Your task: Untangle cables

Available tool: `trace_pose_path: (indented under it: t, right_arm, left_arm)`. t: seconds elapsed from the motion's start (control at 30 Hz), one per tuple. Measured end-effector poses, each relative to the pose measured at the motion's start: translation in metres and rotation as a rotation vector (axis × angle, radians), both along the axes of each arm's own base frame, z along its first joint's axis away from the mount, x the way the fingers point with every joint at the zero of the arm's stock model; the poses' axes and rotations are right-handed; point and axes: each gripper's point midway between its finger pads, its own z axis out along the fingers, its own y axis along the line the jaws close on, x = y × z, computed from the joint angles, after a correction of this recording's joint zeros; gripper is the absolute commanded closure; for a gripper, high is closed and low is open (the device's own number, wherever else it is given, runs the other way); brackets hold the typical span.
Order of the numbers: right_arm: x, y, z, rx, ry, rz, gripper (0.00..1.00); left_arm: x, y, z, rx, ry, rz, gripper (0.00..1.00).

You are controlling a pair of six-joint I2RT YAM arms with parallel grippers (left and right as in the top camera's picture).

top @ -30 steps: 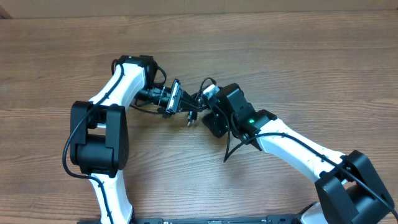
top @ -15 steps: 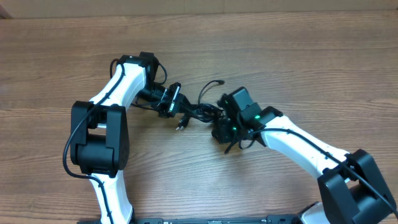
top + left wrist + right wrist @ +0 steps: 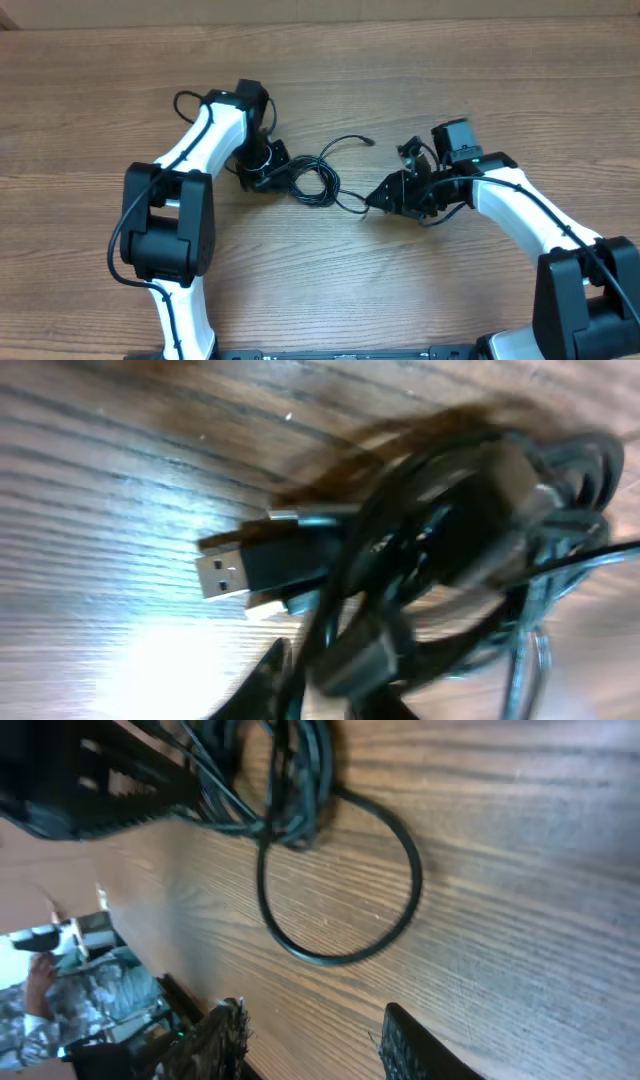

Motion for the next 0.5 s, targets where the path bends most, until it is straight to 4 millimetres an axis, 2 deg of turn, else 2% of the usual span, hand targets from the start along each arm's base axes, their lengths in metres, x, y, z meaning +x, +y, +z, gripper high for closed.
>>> trace_pose_path:
  t: [0.03, 0.07, 0.13, 0.27, 0.43, 0.5]
  right_arm:
    - [0.002, 0.001, 0.001, 0.006, -0.008, -0.002, 0.57]
    - [0.003, 0.002, 0.002, 0.014, -0.012, -0.004, 0.57]
    - [0.008, 0.003, 0.004, 0.023, -0.023, -0.014, 0.57]
    - [0.012, 0.000, 0.001, -0.004, -0.006, -0.062, 0.58]
    - [0.016, -0.008, -0.006, -0.056, 0.005, -0.106, 0.54]
    - [0.017, -0.008, -0.006, -0.064, 0.003, -0.111, 0.51]
  left_arm:
    - [-0.001, 0.000, -0.001, 0.019, -0.009, -0.024, 0.60]
    - [-0.002, -0.001, -0.002, 0.033, -0.014, -0.041, 0.49]
    - [-0.002, -0.003, -0.004, 0.067, -0.027, -0.067, 0.47]
    - [0.001, -0.013, -0.008, 0.122, -0.074, -0.097, 0.60]
    - [0.006, -0.025, -0.009, 0.143, -0.121, -0.119, 0.92]
    - [0.006, -0.027, -0.010, 0.158, -0.129, -0.131, 0.96]
